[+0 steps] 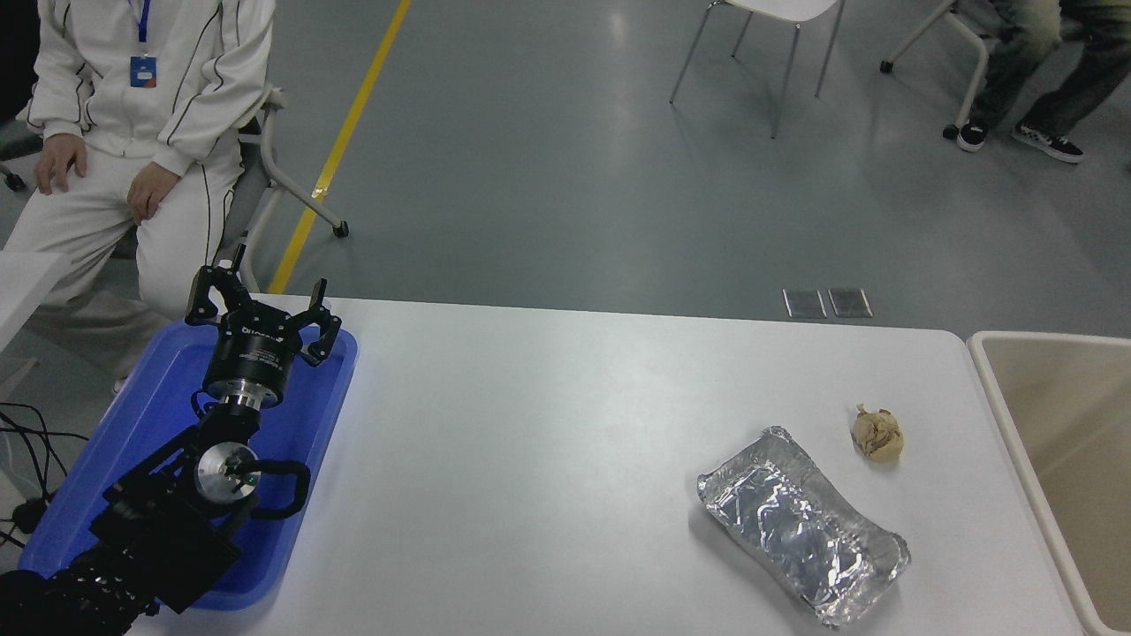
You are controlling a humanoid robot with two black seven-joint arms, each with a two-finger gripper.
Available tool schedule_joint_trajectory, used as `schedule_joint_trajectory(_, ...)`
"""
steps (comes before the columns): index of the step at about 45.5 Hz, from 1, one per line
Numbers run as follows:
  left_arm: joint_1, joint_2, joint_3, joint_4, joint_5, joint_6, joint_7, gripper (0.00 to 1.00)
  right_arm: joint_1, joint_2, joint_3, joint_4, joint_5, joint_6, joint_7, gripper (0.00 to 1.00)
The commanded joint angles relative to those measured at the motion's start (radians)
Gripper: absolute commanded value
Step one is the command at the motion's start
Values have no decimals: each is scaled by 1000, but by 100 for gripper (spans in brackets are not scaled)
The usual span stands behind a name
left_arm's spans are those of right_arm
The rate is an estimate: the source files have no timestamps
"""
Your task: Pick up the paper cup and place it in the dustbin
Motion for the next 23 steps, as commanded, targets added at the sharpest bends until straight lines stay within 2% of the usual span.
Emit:
schedule_joint_trajectory(1,0,-1,0,0,0,0,0,100,-300,41,299,-193,7,-19,-59,0)
schedule_joint_trajectory(13,0,1,0,0,0,0,-1,100,-464,145,463,-365,4,-36,-74,0)
schedule_joint_trajectory(20,0,0,0,0,0,0,-1,100,-518,191,478,-391,6,-151,-114,0)
schedule_joint_trajectory(23,0,1,0,0,0,0,0,100,-535,204,478,-391,6,-197,-118,0)
